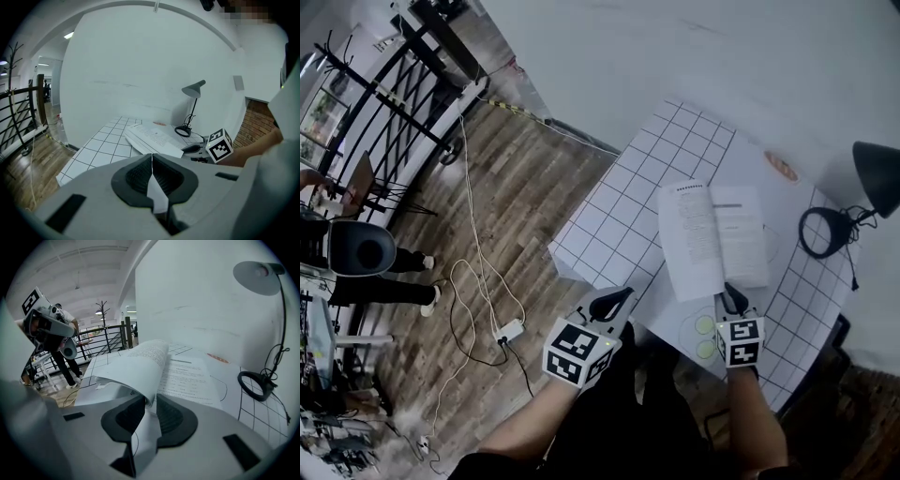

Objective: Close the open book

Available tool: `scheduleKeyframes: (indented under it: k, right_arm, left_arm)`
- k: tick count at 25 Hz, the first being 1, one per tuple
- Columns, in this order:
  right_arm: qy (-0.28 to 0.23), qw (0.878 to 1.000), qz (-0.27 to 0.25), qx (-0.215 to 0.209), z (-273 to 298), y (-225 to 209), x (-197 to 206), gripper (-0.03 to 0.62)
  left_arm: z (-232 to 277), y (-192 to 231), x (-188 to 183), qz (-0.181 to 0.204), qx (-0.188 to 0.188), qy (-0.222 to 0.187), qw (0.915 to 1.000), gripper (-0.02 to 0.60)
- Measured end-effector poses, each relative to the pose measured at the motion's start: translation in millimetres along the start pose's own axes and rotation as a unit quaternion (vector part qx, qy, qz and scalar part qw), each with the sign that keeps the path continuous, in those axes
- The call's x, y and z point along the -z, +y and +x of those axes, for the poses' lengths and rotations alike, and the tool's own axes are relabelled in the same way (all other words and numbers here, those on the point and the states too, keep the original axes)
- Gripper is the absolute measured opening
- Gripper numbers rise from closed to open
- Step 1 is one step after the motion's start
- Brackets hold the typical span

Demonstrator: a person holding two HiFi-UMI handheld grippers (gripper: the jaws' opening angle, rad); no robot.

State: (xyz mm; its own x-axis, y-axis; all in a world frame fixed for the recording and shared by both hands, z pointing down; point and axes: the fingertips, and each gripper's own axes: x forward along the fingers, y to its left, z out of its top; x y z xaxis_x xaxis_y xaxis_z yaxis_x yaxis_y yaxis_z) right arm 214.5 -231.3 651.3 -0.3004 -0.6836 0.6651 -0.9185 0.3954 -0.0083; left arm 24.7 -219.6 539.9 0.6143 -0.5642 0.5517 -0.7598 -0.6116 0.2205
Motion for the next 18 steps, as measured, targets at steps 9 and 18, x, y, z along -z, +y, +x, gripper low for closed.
scheduleKeyframes:
  k: [9,18]
  right_arm:
    - [0.008,1.0,0.022,0.006,2,-5,4,0.089]
    - [0.013,0.998,0.052,0.041,-14,-29,-2,0.179]
  left_arm:
    - [1,-2,2,0.0,0.006,0.004,1.0,0.011]
    - [-2,-3,-14,0.008,0.009,-0.006,0.9999,0.011]
